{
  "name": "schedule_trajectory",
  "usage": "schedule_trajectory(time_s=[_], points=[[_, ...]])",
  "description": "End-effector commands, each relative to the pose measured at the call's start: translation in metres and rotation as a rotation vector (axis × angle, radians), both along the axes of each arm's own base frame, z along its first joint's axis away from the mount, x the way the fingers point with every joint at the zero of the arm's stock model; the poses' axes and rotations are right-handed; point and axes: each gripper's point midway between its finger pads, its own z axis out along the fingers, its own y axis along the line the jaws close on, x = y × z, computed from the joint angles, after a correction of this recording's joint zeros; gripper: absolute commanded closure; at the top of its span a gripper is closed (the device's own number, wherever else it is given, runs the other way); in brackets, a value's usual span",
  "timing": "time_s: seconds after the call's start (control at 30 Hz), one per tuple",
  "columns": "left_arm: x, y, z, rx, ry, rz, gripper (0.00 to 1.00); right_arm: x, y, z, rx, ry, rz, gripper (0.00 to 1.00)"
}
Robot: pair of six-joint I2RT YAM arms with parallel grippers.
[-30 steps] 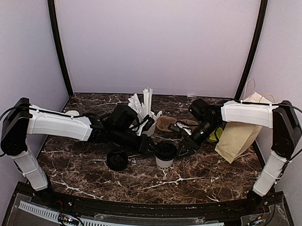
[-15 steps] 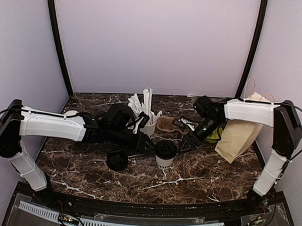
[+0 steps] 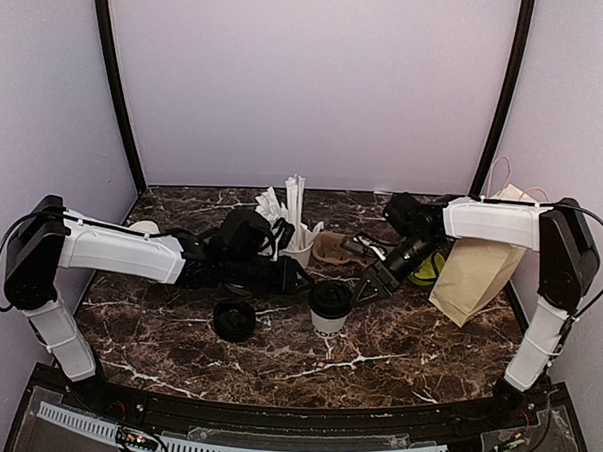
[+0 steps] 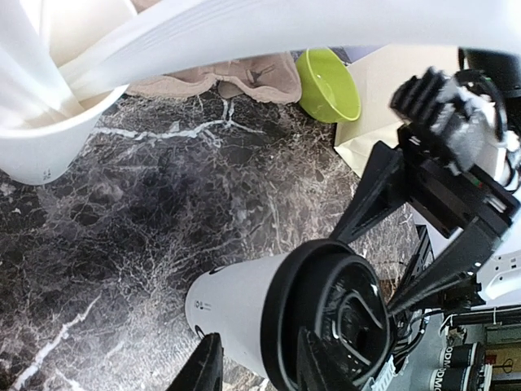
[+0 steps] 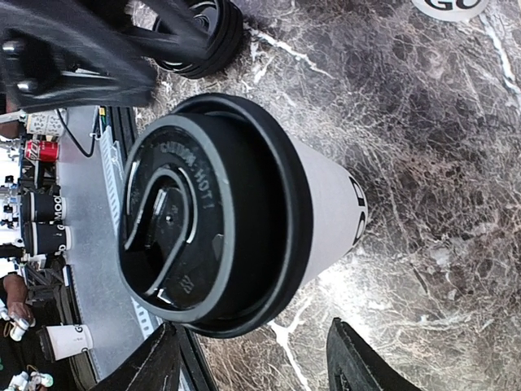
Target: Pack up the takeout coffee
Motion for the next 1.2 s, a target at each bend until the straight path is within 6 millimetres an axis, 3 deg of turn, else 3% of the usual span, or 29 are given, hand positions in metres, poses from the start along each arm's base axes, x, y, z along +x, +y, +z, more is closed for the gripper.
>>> schedule_trajectory(time_s=[0.0, 0.5, 0.7, 0.9, 1.07, 1.17], points=[[0.011, -0.013, 0.013, -0.066, -0.019, 0.006, 0.66, 0.004, 0.008, 0.008, 0.032, 0.008, 0.005, 0.38], [0.009, -0.015, 0.004, -0.051, -0.003, -0.015, 0.67, 0.012, 0.007, -0.012, -0.025, 0.021, -0.024, 0.39], [0.002, -0.005, -0.025, 0.031, 0.062, -0.005, 0.69, 0.019, -0.002, -0.035, -0.118, 0.008, -0.068, 0.41], [-0.011, 0.023, -0.051, 0.138, 0.115, 0.031, 0.76, 0.032, -0.013, -0.059, -0.224, -0.034, -0.111, 0.41], [-0.023, 0.044, -0.082, 0.255, 0.188, 0.054, 0.80, 0.046, -0.033, -0.088, -0.377, -0.094, -0.150, 0.42], [-0.029, 0.051, -0.093, 0.283, 0.218, 0.059, 0.82, 0.047, -0.036, -0.091, -0.394, -0.106, -0.147, 0.43]])
